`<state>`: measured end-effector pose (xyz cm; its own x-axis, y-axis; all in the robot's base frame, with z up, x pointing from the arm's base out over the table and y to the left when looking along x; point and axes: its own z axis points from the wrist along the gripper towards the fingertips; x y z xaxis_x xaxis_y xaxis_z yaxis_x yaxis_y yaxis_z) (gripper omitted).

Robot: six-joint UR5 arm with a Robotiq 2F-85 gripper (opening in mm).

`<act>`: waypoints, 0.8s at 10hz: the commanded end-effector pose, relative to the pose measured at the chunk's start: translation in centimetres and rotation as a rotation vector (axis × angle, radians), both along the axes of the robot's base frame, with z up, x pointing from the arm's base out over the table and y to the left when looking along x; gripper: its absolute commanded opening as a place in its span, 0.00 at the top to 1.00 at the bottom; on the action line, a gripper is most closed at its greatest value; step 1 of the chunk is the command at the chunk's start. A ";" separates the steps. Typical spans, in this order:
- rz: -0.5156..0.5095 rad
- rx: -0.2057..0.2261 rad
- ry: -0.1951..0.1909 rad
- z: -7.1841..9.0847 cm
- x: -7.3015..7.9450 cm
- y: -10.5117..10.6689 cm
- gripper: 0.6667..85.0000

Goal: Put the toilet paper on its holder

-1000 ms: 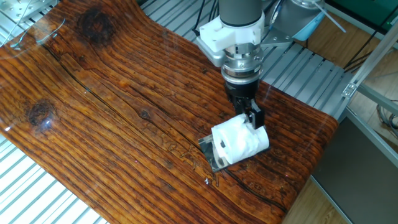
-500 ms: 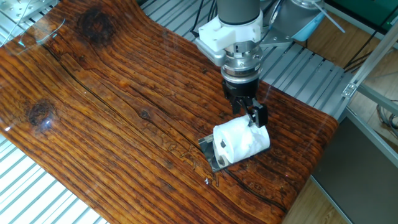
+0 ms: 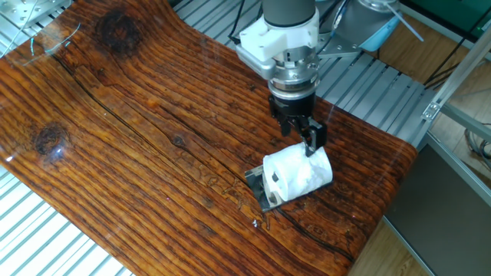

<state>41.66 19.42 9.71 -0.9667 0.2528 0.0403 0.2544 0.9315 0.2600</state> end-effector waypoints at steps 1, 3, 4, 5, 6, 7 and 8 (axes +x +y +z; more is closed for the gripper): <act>0.067 -0.001 0.010 1.5 0.7 -2.0 0.32; 0.117 -0.050 0.012 2.4 1.3 -3.9 0.38; 0.148 -0.062 0.006 2.8 1.8 -4.6 0.38; 0.169 -0.088 -0.005 3.3 2.5 -5.5 0.39; 0.185 -0.111 0.011 3.9 2.5 -6.7 0.43; 0.204 -0.140 0.024 4.3 2.5 -8.4 0.46; 0.203 -0.175 0.033 4.3 2.7 -10.1 0.53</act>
<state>43.86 12.45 12.93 -0.9951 0.0930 0.0345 0.0970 0.9854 0.1402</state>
